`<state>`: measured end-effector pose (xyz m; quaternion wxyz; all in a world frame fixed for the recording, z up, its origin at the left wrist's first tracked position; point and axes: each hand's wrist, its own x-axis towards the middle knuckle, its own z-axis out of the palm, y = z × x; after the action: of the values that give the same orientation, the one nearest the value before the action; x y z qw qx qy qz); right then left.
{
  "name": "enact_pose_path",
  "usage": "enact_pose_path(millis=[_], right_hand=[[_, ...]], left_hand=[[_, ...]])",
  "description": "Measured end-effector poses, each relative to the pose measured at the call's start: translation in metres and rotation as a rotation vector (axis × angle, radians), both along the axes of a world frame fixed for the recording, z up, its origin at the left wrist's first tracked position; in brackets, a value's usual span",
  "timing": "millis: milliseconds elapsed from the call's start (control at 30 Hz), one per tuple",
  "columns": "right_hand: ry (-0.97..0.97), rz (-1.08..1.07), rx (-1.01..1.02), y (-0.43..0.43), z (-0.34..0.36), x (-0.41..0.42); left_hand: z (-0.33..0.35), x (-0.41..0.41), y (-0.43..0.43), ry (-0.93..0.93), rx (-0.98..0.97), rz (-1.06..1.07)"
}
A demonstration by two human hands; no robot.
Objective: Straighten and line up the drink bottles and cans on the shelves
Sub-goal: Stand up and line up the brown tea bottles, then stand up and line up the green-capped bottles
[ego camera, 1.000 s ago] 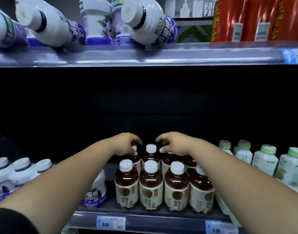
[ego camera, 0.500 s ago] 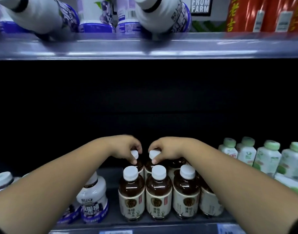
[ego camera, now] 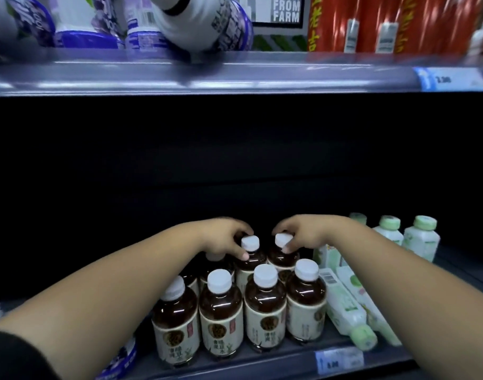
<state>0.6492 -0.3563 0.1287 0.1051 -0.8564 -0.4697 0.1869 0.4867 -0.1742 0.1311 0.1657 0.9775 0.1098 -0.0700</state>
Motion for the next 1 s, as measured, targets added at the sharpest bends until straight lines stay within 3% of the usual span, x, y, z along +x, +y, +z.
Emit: enact_pose_path(millis=[167, 367, 500, 633, 867, 1000], right_hand=[[0.073, 0.008, 0.162, -0.007, -0.015, 0.003], [0.161, 0.062, 0.089, -0.018, -0.014, 0.009], [0.213, 0.063, 0.198, -0.027, -0.017, -0.001], [0.305, 0.018, 0.336, -0.044, -0.025, 0.006], [0.309, 0.011, 0.546, -0.106, -0.015, 0.043], [0.194, 0.018, 0.529, -0.146, -0.011, 0.09]], left_hand=[[-0.008, 0.019, -0.01, -0.03, 0.017, 0.01], [-0.004, 0.015, -0.015, 0.022, 0.001, 0.014], [-0.003, 0.011, -0.023, 0.054, 0.044, 0.027], [0.001, 0.014, -0.037, -0.051, -0.017, 0.056], [0.015, 0.052, -0.091, -0.165, -0.01, 0.037], [0.012, 0.089, -0.126, -0.191, 0.0, 0.1]])
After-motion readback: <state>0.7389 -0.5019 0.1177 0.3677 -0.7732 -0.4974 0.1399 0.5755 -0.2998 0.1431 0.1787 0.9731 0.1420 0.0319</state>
